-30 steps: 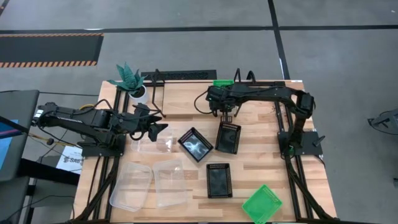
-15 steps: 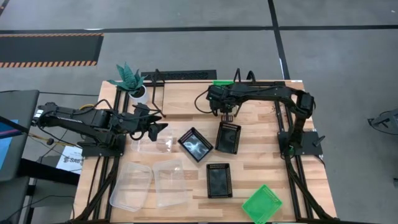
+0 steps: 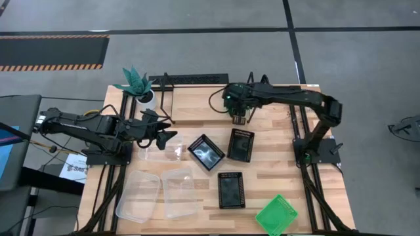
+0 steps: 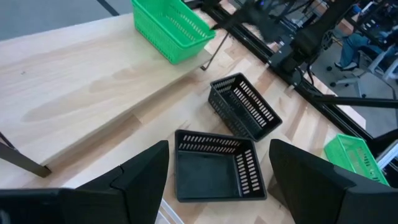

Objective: Stack baskets on shelf by color
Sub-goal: Stack the green bin on top of the stacked green bins on the shelf

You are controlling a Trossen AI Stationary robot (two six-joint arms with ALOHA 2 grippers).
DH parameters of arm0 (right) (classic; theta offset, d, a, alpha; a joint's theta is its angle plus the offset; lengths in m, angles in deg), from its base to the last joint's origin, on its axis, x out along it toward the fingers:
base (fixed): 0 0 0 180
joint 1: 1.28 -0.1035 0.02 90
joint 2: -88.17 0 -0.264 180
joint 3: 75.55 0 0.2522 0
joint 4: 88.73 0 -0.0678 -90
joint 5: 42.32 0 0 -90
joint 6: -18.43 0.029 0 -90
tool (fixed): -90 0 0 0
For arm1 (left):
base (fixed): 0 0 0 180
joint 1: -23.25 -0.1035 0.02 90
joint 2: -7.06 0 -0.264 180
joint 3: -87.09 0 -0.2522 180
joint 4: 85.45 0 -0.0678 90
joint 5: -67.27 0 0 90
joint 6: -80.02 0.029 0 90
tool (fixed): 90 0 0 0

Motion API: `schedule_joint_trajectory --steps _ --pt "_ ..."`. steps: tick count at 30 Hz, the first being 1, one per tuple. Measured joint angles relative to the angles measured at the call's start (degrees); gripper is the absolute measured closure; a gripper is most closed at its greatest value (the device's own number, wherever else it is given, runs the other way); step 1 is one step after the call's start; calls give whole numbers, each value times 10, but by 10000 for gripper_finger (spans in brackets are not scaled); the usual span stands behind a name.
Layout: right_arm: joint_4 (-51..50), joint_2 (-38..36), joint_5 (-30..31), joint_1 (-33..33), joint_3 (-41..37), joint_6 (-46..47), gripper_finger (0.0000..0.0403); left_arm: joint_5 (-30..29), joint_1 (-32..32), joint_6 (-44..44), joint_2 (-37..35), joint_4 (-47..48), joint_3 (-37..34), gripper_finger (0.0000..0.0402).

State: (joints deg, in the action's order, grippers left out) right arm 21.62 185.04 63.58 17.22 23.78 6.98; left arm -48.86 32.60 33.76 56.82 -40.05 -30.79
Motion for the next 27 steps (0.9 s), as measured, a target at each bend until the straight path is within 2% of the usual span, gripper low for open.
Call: schedule_joint_trajectory --steps 2,4,6,7,9,12,18,23,27 --pt "-27 -30 -47 -9 6 87 212 6 0 0 0 1 0 136" --pt "-57 -61 -132 -27 6 204 212 20 0 1 0 1 0 136" --pt "-94 -89 -197 -64 7 340 212 29 0 2 0 2 0 136" --pt "-117 -101 -209 -91 7 409 212 30 0 2 0 2 0 136" --pt "-159 -119 -205 -163 7 529 213 30 0 2 0 2 0 136" --pt "-188 -136 -168 -299 6 677 214 32 0 1 0 2 0 136" --pt "-151 -117 -130 -546 6 982 206 53 0 10 0 2 0 136" --pt "-84 -47 -131 -649 6 1117 180 53 0 21 0 2 0 136" --pt "-26 14 -163 -677 6 1136 166 49 0 21 0 2 0 136"
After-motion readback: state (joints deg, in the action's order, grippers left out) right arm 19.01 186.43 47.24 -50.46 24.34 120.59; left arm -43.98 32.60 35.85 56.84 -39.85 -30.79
